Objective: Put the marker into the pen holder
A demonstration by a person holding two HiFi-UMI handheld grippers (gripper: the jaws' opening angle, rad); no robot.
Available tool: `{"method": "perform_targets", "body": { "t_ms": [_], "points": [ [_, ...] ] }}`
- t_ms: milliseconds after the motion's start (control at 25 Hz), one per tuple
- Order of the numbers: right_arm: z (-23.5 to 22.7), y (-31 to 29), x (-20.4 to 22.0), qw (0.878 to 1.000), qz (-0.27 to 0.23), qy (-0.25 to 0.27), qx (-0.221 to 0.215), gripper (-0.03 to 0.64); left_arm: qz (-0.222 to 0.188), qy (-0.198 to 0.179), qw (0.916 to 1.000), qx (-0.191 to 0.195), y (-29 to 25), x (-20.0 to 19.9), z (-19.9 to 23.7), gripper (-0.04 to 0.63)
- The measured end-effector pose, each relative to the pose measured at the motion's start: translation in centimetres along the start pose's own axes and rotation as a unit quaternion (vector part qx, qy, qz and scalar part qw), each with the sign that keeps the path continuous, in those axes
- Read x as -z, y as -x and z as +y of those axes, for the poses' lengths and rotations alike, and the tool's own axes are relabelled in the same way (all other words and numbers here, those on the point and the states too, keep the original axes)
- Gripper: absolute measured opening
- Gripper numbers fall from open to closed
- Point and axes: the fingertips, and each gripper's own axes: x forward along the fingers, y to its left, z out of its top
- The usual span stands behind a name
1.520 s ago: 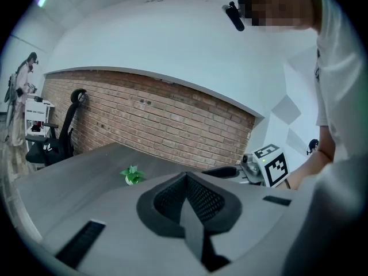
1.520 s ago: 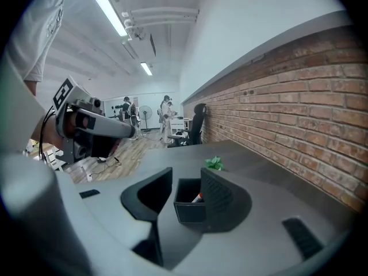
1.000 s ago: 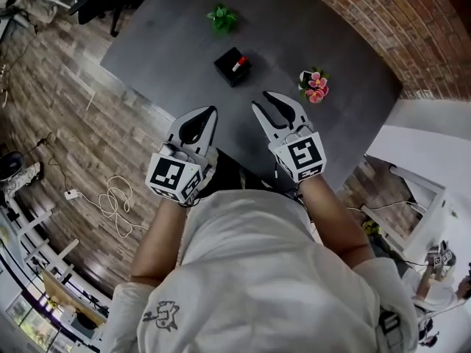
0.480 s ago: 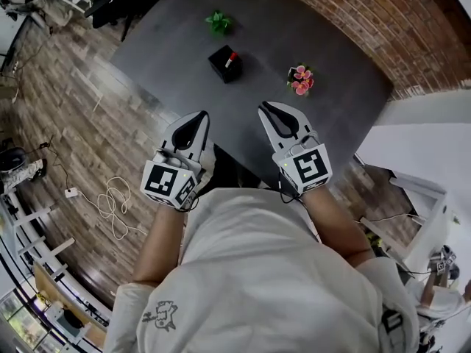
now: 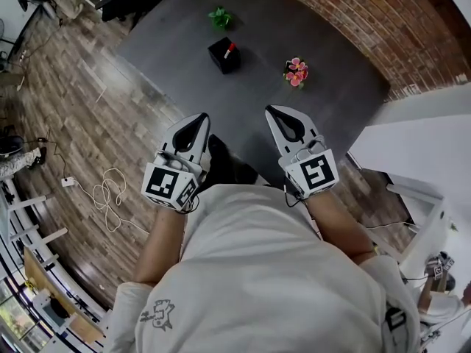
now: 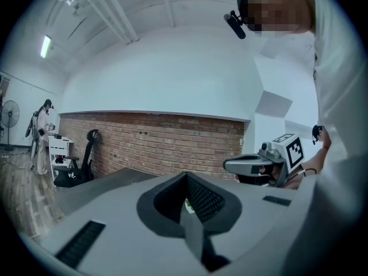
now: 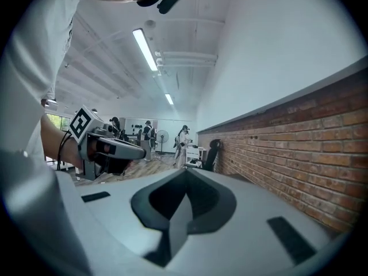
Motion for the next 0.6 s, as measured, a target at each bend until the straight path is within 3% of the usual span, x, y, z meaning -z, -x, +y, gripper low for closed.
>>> {"method": "perform_targets", "body": {
  "t_ms": [240,600],
  "points": [
    [2.2,1.8,-1.0,0.999,-0.006,0.0,-0.033,0.006,-0.011,-0.01,0.9998,-0.017,2.1,-1.1,-0.9,0.011],
    [4.2,2.0,-2.0,0.999,-0.013,0.013,-0.032,0.005,-0.017,-0.022,0.9996,-0.011,5.4,-2.2,-1.2,0.011]
  ]
}}
